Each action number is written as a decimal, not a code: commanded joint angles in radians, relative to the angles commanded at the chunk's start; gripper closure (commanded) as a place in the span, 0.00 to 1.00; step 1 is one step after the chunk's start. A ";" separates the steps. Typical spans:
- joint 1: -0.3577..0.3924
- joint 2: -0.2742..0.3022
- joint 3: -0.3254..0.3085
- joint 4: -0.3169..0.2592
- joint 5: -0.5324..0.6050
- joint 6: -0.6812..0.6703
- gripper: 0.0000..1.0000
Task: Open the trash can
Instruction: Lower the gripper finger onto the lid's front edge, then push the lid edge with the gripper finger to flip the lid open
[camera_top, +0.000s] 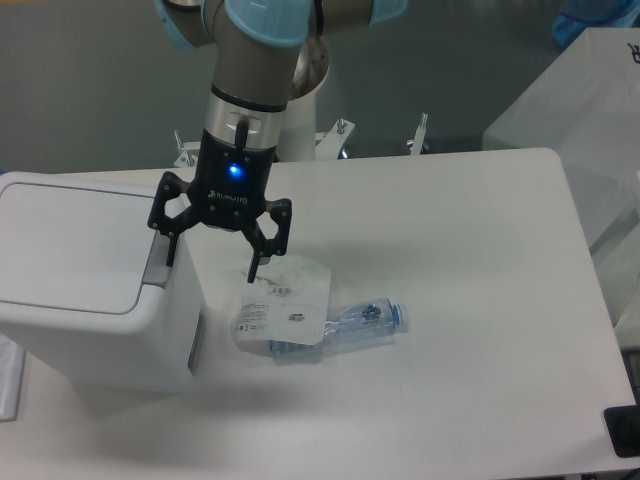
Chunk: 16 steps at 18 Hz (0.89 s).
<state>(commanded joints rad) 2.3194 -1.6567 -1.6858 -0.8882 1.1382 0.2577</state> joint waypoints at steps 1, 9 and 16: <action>0.000 0.000 0.000 0.000 0.000 0.000 0.00; -0.011 -0.005 -0.009 0.002 0.002 0.000 0.00; -0.011 -0.003 -0.014 0.000 0.000 0.002 0.00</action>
<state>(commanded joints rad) 2.3086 -1.6598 -1.6997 -0.8882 1.1382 0.2592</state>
